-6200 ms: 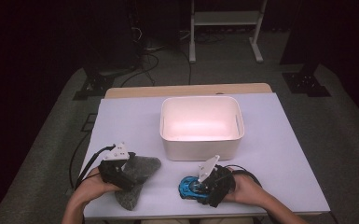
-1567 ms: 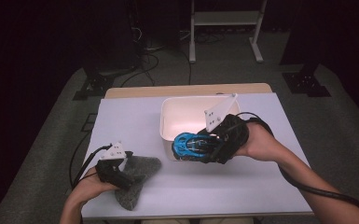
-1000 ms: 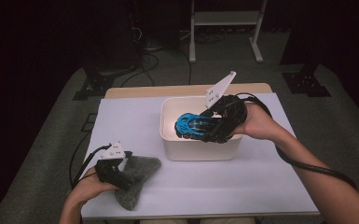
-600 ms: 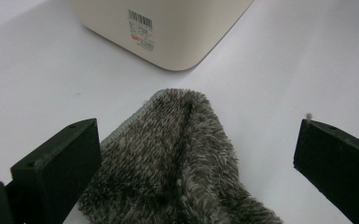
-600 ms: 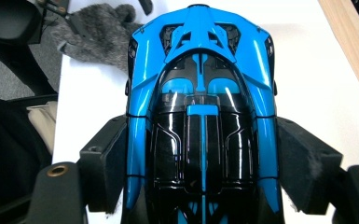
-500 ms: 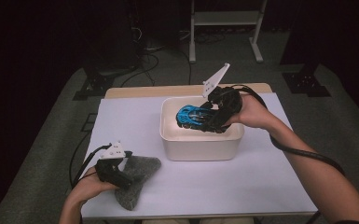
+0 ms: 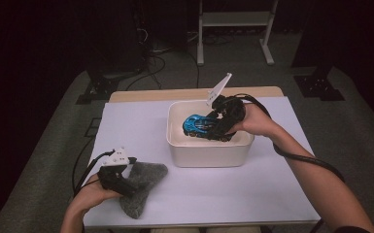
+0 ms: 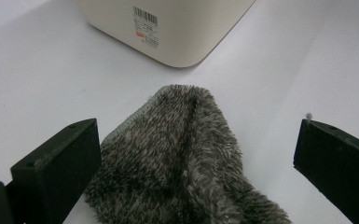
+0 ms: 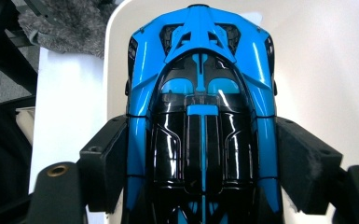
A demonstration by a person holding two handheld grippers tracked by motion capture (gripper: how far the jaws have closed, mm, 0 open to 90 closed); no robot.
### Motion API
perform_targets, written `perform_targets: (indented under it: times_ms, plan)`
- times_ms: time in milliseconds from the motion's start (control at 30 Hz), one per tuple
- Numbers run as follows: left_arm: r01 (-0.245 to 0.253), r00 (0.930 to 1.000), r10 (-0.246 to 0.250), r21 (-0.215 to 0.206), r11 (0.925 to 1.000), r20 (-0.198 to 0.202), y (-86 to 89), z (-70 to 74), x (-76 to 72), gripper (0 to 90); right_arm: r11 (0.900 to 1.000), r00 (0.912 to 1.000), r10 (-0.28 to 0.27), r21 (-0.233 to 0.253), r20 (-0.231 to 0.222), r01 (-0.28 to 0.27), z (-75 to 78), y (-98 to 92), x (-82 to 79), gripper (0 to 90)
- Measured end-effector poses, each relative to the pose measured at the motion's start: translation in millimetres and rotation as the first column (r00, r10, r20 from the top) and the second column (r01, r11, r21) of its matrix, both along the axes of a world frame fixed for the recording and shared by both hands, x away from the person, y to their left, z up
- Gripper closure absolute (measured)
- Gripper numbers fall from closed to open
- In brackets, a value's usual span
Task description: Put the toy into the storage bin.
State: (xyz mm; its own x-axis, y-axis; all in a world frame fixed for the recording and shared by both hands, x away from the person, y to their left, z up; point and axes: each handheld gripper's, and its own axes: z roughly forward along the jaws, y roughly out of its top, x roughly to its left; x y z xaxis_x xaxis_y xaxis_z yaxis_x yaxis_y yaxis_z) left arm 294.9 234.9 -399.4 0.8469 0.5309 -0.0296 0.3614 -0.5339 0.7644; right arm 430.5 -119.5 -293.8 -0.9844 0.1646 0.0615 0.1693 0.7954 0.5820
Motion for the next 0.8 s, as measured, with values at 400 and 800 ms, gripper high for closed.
perform_targets:
  times_ms: [400,800]
  plan:
    - [-0.002,1.0,0.002,-0.002,1.0,-0.004,0.8,-0.3,-0.3,0.3,1.0,0.999,0.012,-0.019,-0.043,-0.013,-20.1,11.7,9.9,25.2]
    - [0.0,1.0,0.0,-0.004,1.0,-0.005,0.6,-0.7,-0.1,0.3,0.999,0.9968,0.022,-0.024,-0.076,-0.024,-36.4,20.7,15.6,25.2]
